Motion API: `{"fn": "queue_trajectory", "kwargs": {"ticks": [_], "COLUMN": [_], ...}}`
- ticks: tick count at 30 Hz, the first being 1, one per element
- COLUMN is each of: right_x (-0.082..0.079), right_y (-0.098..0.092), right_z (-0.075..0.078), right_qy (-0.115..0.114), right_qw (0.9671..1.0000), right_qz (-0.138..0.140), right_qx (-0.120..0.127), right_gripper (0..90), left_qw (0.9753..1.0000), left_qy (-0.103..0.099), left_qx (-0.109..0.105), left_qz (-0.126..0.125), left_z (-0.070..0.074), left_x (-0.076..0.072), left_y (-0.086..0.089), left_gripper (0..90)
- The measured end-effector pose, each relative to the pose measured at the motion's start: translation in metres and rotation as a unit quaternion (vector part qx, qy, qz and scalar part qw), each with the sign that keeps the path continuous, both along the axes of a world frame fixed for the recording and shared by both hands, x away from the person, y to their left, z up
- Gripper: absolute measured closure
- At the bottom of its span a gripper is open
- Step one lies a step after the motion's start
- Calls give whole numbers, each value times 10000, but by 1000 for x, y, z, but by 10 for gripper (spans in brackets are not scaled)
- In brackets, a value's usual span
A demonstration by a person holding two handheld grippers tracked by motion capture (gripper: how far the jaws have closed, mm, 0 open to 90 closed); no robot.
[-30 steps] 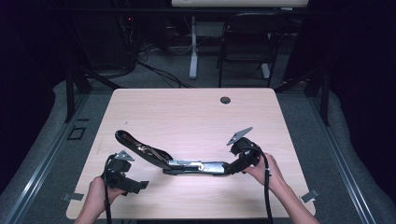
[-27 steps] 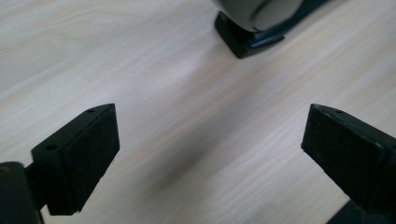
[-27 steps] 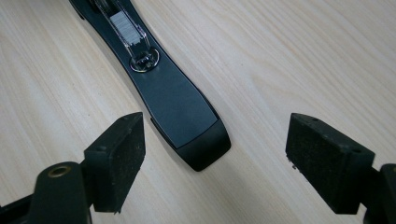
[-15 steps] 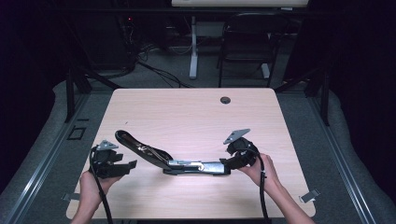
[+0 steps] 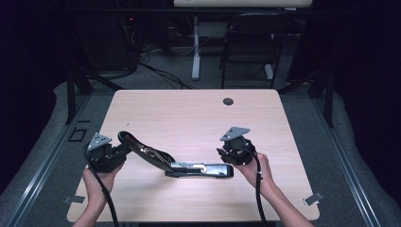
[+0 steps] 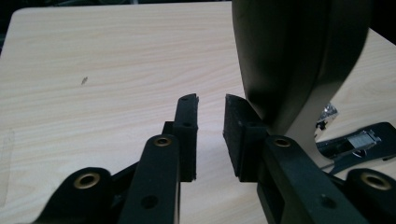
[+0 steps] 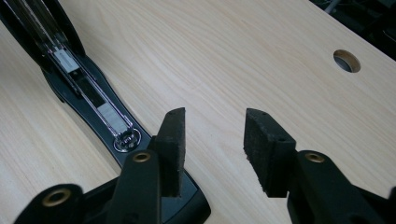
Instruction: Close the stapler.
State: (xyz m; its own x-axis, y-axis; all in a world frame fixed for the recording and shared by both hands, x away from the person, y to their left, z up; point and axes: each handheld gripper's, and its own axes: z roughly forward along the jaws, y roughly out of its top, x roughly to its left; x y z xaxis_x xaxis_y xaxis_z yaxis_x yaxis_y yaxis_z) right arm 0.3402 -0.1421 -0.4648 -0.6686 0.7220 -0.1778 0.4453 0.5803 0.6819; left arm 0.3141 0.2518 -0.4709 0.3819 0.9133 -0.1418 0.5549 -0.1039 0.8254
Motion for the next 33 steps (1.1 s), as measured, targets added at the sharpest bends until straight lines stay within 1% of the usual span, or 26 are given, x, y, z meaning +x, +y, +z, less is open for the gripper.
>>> {"fn": "queue_trajectory", "kwargs": {"ticks": [1, 2, 6, 7, 9, 11, 12, 14, 16, 18, 20, 22, 23, 24, 27, 28, 30, 31, 32, 33], "right_x": [0, -1, -1, -1, -1, -1, -2, -2, -2, -2, -2, -1, -1, -1, -1, 0, 1, 1, 1, 0], "right_y": [1, 2, 8, 10, 14, 18, 20, 24, 27, 29, 33, 37, 41, 43, 51, 53, 59, 60, 62, 65], "right_z": [0, 1, 3, 3, 4, 5, 6, 8, 9, 10, 11, 13, 14, 15, 18, 19, 22, 23, 24, 25], "right_qy": [-31, -41, -78, -117, -120, -161, -176, -231, -220, -235, -256, -276, -308, -312, -333, -351, -372, -371, -359, -384], "right_qw": [10000, 10000, 9999, 9999, 9998, 9997, 9997, 9995, 9994, 9992, 9989, 9986, 9983, 9981, 9977, 9975, 9968, 9968, 9966, 9963], "right_qz": [10, -2, 33, 42, 72, 115, 129, 183, 196, 259, 298, 379, 403, 429, 500, 515, 569, 569, 599, 622], "right_qx": [50, 40, 82, 114, 117, 120, 111, 105, 183, 192, 240, 254, 301, 299, 314, 342, 411, 421, 441, 451], "right_gripper": [602, 610, 617, 620, 620, 641, 677, 758, 805, 841, 858, 870, 879, 879, 886, 889, 897, 900, 900, 900], "left_qw": [10000, 10000, 9999, 9999, 9998, 9998, 9997, 9997, 9996, 9996, 9995, 9994, 9994, 9993, 9991, 9991, 9988, 9988, 9987, 9986], "left_qy": [-23, -23, -23, -17, -52, -60, -91, -75, -77, -59, -58, -98, -96, -108, -120, -160, -133, -170, -149, -171], "left_qx": [-61, -93, -143, -130, -175, -159, -187, -162, -162, -168, -150, -137, -123, -152, -127, -142, -135, -131, -103, -97], "left_qz": [5, -18, -45, -64, -95, -125, -136, -173, -196, -229, -264, -287, -310, -327, -376, -377, -448, -448, -482, -490], "left_z": [0, 1, 2, 3, 4, 5, 5, 7, 7, 7, 8, 9, 9, 10, 11, 11, 12, 11, 12, 11], "left_x": [1, 2, 3, 3, 3, 4, 4, 5, 6, 5, 6, 7, 7, 7, 8, 8, 9, 10, 10, 10], "left_y": [-1, -1, -3, -4, -6, -8, -10, -13, -15, -16, -17, -21, -21, -23, -27, -29, -32, -34, -36, -38], "left_gripper": [778, 779, 803, 811, 818, 829, 835, 847, 851, 852, 852, 851, 851, 850, 850, 850, 833, 833, 836, 842]}}
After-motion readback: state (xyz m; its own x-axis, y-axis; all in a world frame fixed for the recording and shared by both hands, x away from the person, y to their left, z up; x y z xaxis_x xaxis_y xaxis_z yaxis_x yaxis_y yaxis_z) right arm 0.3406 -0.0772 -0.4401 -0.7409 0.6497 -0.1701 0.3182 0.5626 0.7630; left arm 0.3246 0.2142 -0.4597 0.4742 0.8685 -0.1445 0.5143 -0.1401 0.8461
